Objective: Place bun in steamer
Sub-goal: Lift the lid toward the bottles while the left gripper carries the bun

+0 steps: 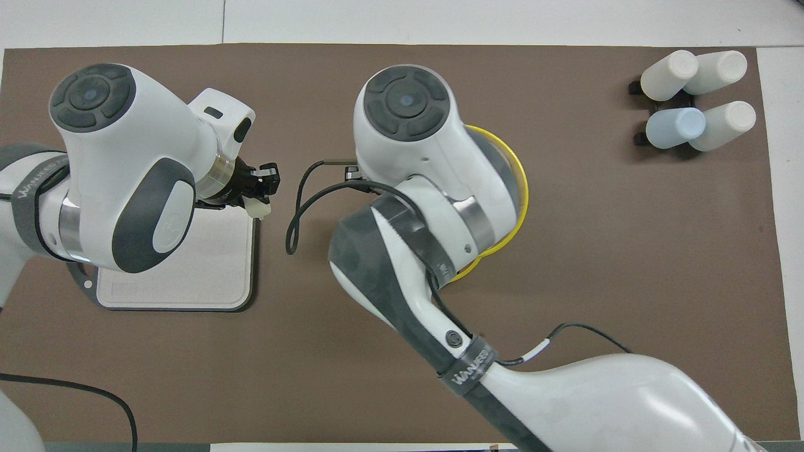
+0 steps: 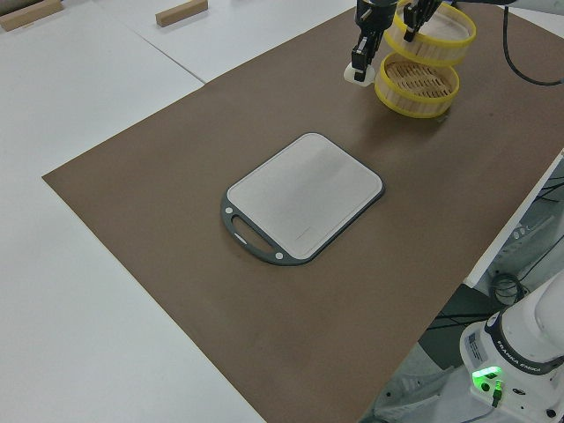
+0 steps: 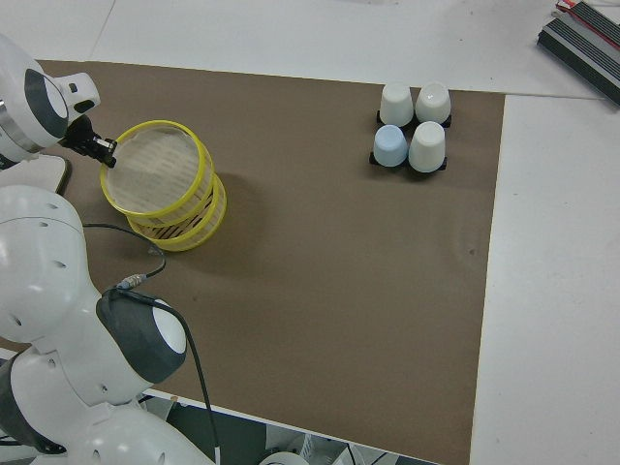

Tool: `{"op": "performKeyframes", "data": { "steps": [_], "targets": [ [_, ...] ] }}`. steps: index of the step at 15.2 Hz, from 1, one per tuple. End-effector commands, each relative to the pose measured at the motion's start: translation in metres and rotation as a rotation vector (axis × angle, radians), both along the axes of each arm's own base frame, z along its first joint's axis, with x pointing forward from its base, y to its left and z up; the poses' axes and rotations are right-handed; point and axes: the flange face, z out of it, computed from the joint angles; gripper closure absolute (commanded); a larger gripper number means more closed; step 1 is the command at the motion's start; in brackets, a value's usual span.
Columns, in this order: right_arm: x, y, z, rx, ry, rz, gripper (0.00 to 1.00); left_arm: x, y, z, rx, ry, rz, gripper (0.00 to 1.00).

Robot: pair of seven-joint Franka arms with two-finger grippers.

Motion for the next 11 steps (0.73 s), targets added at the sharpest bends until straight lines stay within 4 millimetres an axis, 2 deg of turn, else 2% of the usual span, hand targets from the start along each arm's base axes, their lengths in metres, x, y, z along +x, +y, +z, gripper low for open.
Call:
{"op": "performKeyframes", "data": {
  "steps": [1, 4, 5, 7, 8, 9, 11],
  "targets": [
    [0.025, -0.090, 0.035, -0.003, 0.001, 0.125, 1.00, 0.003, -0.014, 0.003, -0.015, 0.023, 0.037, 0.70],
    [0.049, -0.187, 0.040, -0.026, 0.045, 0.119, 1.00, -0.005, -0.076, 0.001, -0.014, 0.018, 0.082, 0.70],
    [0.055, -0.217, 0.042, -0.042, 0.046, 0.116, 1.00, -0.009, -0.099, 0.007, -0.021, 0.007, 0.090, 0.70],
    [0.063, -0.291, 0.030, -0.053, 0.074, 0.084, 1.00, -0.020, -0.137, 0.004, -0.036, 0.016, 0.112, 0.70],
    [0.065, -0.325, 0.028, -0.052, 0.077, 0.091, 1.00, -0.025, -0.155, -0.005, -0.031, 0.024, 0.117, 0.70],
    [0.066, -0.347, 0.027, -0.052, 0.078, 0.105, 1.00, -0.029, -0.176, -0.013, -0.025, 0.030, 0.115, 0.70],
    [0.066, -0.377, 0.024, -0.066, 0.086, 0.086, 1.00, -0.031, -0.235, -0.042, -0.010, 0.039, 0.141, 0.70]
  ]
}}
